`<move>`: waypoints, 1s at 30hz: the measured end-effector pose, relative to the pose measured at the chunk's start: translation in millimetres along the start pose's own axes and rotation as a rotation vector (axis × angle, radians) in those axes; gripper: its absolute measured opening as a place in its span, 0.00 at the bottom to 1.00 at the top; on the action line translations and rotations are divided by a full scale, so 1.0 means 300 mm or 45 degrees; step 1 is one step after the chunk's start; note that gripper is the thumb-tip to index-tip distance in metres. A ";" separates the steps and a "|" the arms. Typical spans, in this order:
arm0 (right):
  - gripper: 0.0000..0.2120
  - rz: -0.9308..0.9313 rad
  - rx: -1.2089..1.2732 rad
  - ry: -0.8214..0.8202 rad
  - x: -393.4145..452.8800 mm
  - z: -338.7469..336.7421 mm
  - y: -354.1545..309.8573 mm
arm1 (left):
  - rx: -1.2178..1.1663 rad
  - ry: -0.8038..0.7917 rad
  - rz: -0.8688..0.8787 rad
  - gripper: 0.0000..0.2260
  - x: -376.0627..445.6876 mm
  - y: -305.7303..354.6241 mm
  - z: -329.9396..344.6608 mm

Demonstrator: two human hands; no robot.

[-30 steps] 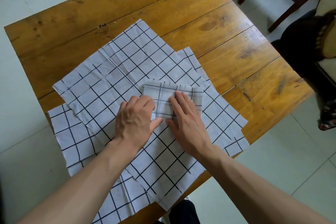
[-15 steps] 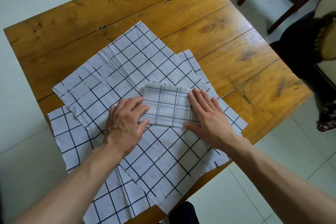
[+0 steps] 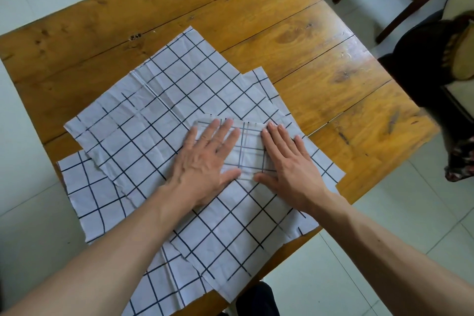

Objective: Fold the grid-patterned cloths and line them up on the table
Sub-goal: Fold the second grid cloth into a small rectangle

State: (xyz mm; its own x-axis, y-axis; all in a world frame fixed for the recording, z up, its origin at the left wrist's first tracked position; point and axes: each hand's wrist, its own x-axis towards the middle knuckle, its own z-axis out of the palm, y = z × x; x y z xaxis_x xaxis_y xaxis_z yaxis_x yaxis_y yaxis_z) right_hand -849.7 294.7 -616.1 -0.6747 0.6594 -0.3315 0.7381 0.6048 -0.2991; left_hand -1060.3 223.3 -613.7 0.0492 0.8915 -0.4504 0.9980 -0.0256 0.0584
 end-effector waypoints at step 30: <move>0.35 0.006 0.184 0.176 -0.069 0.025 -0.049 | -0.202 0.402 0.230 0.25 -0.111 -0.105 -0.006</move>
State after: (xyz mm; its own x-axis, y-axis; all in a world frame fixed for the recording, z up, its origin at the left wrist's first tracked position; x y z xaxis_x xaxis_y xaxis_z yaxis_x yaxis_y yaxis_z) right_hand -846.5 268.9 -611.5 -0.6577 0.7233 -0.2104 0.7275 0.5375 -0.4263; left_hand -1093.6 195.3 -599.1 0.1838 0.9749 -0.1253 0.9545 -0.1466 0.2599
